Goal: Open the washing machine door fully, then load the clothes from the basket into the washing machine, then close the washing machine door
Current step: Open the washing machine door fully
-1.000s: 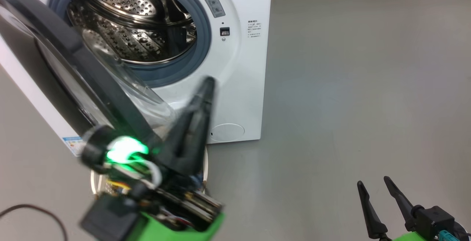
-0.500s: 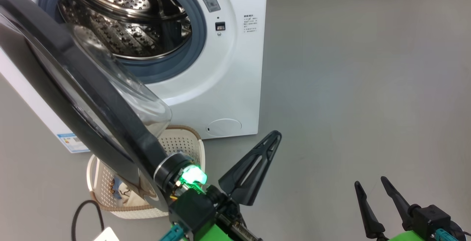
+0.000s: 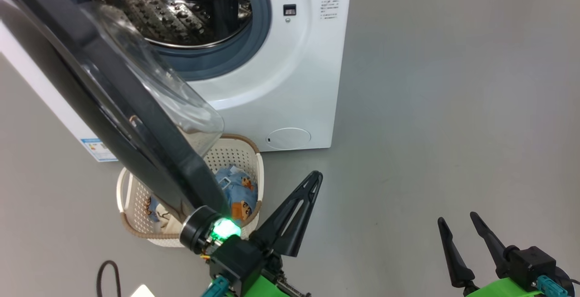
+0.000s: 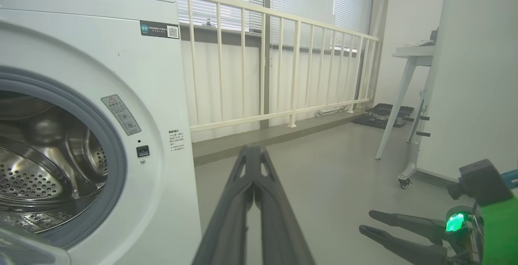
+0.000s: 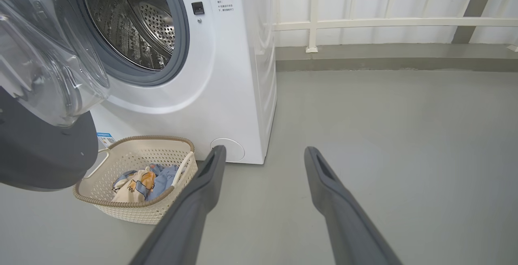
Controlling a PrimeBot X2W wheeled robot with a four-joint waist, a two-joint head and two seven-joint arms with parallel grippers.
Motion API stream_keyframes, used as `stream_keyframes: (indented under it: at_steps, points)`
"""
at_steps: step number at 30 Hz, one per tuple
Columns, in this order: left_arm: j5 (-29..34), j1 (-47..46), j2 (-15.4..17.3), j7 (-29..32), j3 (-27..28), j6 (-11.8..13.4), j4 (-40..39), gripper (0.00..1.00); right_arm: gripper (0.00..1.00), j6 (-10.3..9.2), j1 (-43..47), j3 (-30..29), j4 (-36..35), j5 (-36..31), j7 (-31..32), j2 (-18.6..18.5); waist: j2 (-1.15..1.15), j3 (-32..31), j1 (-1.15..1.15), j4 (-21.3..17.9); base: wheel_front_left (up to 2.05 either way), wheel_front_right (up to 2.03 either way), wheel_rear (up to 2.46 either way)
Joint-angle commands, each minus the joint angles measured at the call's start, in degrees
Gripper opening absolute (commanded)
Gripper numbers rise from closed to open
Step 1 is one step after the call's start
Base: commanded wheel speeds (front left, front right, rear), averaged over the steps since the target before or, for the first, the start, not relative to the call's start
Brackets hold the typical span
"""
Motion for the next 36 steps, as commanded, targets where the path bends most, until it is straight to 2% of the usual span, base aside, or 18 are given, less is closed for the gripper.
stream_keyframes:
  at_steps: [1, 9, 26, 36]
  points:
    - [0.75, -0.16, 0.14, -0.31, 1.68, -0.36, -0.66, 0.0, 1.0, 0.09, -2.26, 1.29, -1.06, 0.39, -0.57, -0.74, 0.0, 0.26, 0.0, 0.45, 0.0, 0.0, 0.0]
    - [1.35, 0.64, 0.14, -0.31, 3.18, -0.88, 3.48, 0.0, 1.0, 0.09, -2.76, 1.51, -0.76, 0.8, -0.65, -0.69, 0.0, 0.56, 0.0, 0.53, 0.0, 0.0, 0.0]
    - [0.67, -1.02, 0.14, -0.31, 11.25, 0.6, 9.84, 0.0, 1.0, 0.09, -3.24, 1.49, -0.34, 1.49, -0.73, -0.78, 0.0, 1.37, 0.0, 0.63, 0.0, 0.0, 0.0]
    - [-0.15, -2.0, 0.14, -0.31, 12.35, 1.16, 11.38, 0.0, 1.0, 0.09, -3.72, 1.13, -0.37, 1.51, -0.75, -0.92, 0.0, 2.71, 0.0, 0.46, 0.0, 0.0, 0.0]
